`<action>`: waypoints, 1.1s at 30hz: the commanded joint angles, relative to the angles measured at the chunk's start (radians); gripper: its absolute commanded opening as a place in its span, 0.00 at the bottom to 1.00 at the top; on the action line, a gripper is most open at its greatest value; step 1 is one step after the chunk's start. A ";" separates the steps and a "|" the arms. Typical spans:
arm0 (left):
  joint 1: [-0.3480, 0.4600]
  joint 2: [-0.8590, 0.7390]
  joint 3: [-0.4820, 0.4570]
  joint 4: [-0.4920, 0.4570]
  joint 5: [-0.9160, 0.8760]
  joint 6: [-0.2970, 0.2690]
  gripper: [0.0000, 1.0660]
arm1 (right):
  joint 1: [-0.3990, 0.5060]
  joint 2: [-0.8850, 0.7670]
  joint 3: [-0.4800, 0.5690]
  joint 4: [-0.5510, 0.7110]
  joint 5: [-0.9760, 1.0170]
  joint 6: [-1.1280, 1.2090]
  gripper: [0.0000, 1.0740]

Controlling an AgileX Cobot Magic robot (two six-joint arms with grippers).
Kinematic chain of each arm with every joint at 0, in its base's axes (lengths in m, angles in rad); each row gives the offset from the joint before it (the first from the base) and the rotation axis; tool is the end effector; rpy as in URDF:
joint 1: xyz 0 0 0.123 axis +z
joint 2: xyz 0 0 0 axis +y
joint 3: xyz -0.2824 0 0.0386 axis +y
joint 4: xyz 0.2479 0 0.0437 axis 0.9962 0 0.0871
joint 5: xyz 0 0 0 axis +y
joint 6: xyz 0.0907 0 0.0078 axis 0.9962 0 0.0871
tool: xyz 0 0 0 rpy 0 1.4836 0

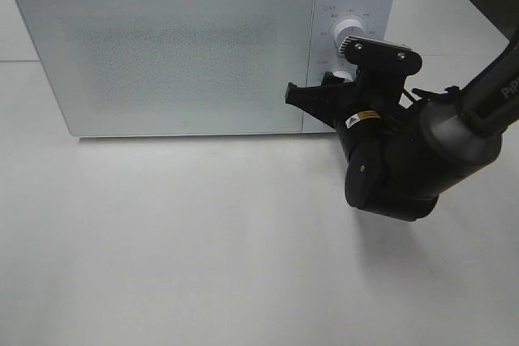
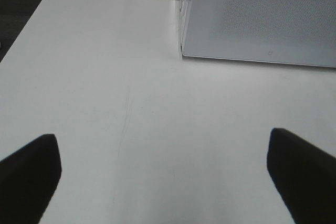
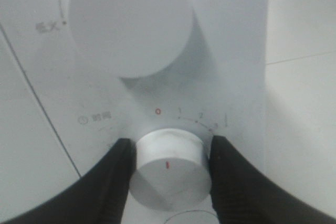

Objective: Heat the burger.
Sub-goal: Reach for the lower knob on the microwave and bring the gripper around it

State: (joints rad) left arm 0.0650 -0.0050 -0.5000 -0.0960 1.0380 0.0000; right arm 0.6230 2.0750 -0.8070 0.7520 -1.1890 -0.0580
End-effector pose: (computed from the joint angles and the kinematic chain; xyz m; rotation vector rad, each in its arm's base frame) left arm -0.0044 -0.0078 0.2793 -0.0620 2.0128 -0.0730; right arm 0.3226 0.1608 0.1200 0.2253 1.6436 0.1056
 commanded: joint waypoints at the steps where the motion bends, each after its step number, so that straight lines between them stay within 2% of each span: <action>1: 0.000 -0.023 0.002 -0.010 -0.007 0.000 0.94 | -0.008 -0.013 -0.029 -0.103 -0.053 0.161 0.00; 2: 0.000 -0.023 0.002 -0.010 -0.007 0.000 0.94 | -0.010 -0.013 -0.029 -0.124 -0.025 0.319 0.00; 3: 0.000 -0.023 0.002 -0.010 -0.007 0.000 0.94 | -0.010 -0.013 -0.029 -0.124 -0.025 0.319 0.00; 4: 0.000 -0.023 0.002 -0.010 -0.007 0.000 0.94 | -0.012 -0.013 -0.029 -0.176 -0.004 0.473 0.00; 6: 0.000 -0.023 0.002 -0.010 -0.007 0.000 0.94 | -0.013 -0.013 -0.029 -0.210 -0.001 0.552 0.00; 7: 0.000 -0.023 0.002 -0.010 -0.007 0.000 0.94 | -0.013 -0.013 -0.029 -0.259 -0.001 0.684 0.00; 8: 0.000 -0.023 0.002 -0.010 -0.007 0.000 0.94 | -0.013 -0.013 -0.029 -0.259 -0.001 0.684 0.00; 10: 0.000 -0.023 0.002 -0.010 -0.007 0.000 0.94 | -0.013 -0.013 -0.029 -0.304 -0.001 0.891 0.00; 11: 0.000 -0.023 0.002 -0.010 -0.007 0.000 0.94 | -0.013 -0.013 -0.029 -0.304 -0.001 0.891 0.00; 13: 0.000 -0.023 0.002 -0.010 -0.007 0.000 0.94 | -0.013 -0.013 -0.029 -0.336 -0.003 1.099 0.00; 19: 0.000 -0.023 0.002 -0.010 -0.007 0.000 0.94 | -0.013 -0.013 -0.029 -0.367 -0.003 1.374 0.00; 20: 0.000 -0.023 0.002 -0.010 -0.007 0.000 0.94 | -0.013 -0.013 -0.029 -0.378 -0.003 1.507 0.00; 22: 0.000 -0.023 0.002 -0.010 -0.007 0.000 0.94 | -0.013 -0.013 -0.029 -0.386 -0.004 1.559 0.00; 23: 0.000 -0.023 0.002 -0.010 -0.007 0.000 0.94 | -0.013 -0.013 -0.029 -0.394 -0.008 1.670 0.00; 26: 0.000 -0.023 0.002 -0.010 -0.007 0.000 0.94 | -0.013 -0.013 -0.029 -0.394 -0.023 1.741 0.00; 33: 0.000 -0.023 0.002 -0.010 -0.007 0.000 0.94 | -0.013 -0.013 -0.029 -0.391 -0.032 1.721 0.00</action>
State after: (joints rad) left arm 0.0650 -0.0050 -0.5000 -0.0960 1.0380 0.0000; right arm 0.6000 2.0760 -0.7800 0.6170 -1.1960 1.6470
